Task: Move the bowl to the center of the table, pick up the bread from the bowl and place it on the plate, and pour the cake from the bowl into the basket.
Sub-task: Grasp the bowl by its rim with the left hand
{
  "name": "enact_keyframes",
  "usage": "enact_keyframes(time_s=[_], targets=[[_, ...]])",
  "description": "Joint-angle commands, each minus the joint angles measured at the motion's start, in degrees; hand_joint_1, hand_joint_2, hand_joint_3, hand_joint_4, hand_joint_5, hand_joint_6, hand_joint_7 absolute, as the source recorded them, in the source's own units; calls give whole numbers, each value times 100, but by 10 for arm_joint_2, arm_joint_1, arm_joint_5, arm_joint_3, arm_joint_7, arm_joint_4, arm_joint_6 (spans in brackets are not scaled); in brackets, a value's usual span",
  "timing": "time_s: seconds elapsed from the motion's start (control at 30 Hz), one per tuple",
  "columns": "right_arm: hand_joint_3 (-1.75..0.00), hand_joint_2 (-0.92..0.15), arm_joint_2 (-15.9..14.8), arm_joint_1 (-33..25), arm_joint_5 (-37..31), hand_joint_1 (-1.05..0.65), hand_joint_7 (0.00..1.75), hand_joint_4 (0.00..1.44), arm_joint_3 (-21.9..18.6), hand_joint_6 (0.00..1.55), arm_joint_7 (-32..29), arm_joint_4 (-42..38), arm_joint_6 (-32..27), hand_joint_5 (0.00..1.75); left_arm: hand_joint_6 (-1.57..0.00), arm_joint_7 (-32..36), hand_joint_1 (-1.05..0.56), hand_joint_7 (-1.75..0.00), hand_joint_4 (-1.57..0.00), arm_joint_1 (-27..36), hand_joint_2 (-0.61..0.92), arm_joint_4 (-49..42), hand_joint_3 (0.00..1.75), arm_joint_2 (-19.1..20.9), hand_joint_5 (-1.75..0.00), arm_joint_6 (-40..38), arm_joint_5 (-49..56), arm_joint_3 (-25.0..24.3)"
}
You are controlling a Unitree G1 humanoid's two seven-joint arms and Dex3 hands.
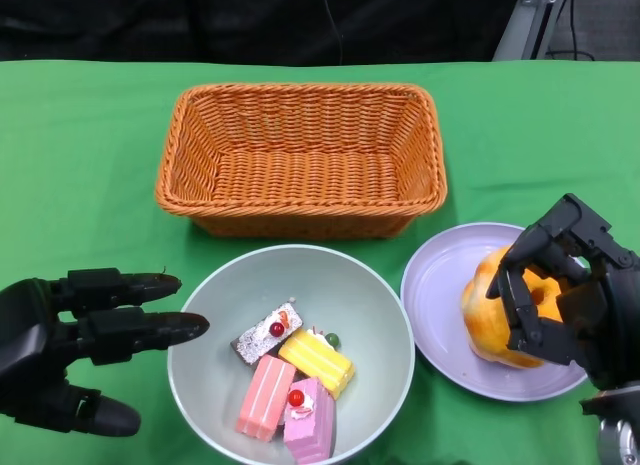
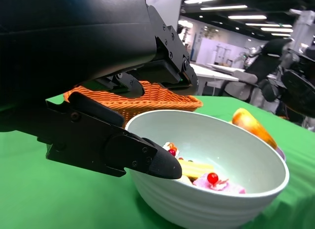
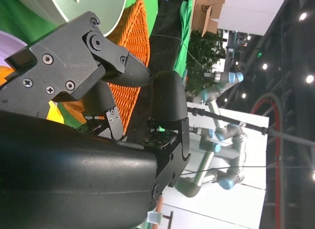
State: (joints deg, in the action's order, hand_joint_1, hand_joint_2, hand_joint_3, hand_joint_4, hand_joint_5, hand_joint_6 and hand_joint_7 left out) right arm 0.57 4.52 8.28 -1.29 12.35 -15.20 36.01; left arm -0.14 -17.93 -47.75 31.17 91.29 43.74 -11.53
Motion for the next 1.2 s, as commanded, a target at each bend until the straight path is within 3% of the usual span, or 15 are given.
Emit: enact_keyframes(time_s=[0.03, 0.3, 0.47, 0.67, 0.83, 1.0, 1.2], targets=[[-119, -50, 2, 2, 8, -13, 163, 65, -8, 49, -7, 8, -5, 175, -53, 37, -59, 0, -48, -12, 92, 15, 2, 22, -1, 12, 43, -13], [-119, -50, 2, 2, 20, -14, 163, 65, -8, 49, 3, 9, -15, 175, -56, 133, -55, -1, -51, -19, 92, 42, 2, 36, -2, 6, 140, -5], [-119, -50, 3, -1, 10, -14, 164, 65, -9, 49, -7, 12, -17, 175, -61, 254, -52, -3, -56, -16, 92, 81, 4, 53, -4, -25, 227, 29], [-121, -50, 6, -1, 12, -13, 164, 65, -9, 49, -10, 13, -22, 175, -71, 533, -46, -4, -67, -25, 92, 132, 16, 104, -6, -144, 370, 174], [-122, -49, 7, -3, 5, -13, 165, 65, -8, 49, -15, 18, -26, 175, -75, 694, -44, -3, -72, -57, 92, 122, 13, 143, -7, -219, 419, 305], [-122, -49, 9, -4, 5, -13, 165, 65, -8, 48, -17, 19, -26, 175, -77, 787, -44, -4, -76, -102, 92, 105, 13, 162, -8, -271, 443, 420], [-122, -47, 11, -6, 13, -15, 163, 66, -7, 49, -15, 22, -34, 175, -80, 817, -47, -3, -80, -141, 92, 88, 9, 175, -7, -298, 441, 508]])
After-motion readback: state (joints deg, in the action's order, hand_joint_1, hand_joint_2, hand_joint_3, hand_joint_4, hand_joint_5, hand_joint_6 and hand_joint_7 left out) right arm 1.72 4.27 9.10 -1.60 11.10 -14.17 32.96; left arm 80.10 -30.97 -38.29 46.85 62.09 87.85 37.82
